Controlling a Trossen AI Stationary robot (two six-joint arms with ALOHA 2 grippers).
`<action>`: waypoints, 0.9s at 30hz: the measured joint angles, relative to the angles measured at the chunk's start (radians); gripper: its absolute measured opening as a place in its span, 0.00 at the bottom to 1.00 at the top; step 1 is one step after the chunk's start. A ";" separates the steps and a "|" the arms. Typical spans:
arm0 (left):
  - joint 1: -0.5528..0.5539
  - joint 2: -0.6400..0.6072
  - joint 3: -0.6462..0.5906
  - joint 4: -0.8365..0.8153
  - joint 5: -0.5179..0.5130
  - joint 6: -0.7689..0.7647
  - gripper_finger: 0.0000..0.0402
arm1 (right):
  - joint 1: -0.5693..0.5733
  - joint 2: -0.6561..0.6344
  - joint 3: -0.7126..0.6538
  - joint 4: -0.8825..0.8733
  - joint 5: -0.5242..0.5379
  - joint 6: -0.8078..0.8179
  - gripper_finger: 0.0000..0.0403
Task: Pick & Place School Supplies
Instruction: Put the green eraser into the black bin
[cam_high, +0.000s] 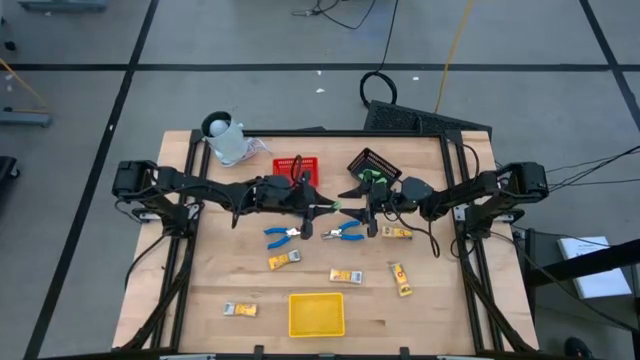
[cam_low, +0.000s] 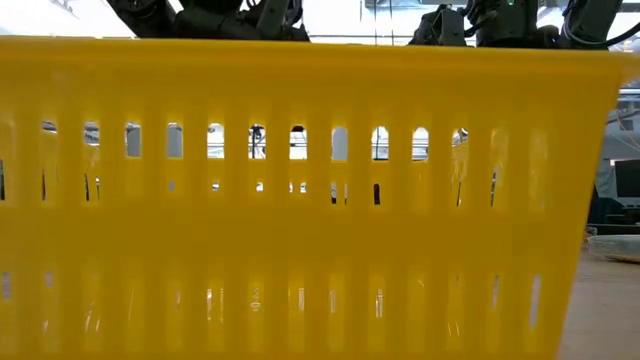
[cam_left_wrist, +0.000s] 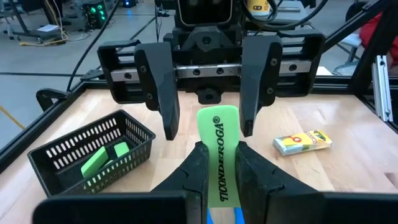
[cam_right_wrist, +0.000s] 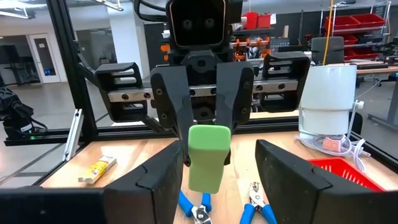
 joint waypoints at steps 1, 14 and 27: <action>0.000 0.000 0.000 0.000 0.000 0.000 0.13 | 0.000 0.000 0.000 0.000 0.000 0.000 0.47; 0.000 0.000 0.000 0.027 0.008 -0.013 0.13 | 0.000 0.000 0.000 0.003 0.001 -0.004 0.46; 0.005 0.066 0.018 0.068 0.027 -0.029 0.13 | 0.000 0.001 0.000 0.021 0.000 0.000 0.46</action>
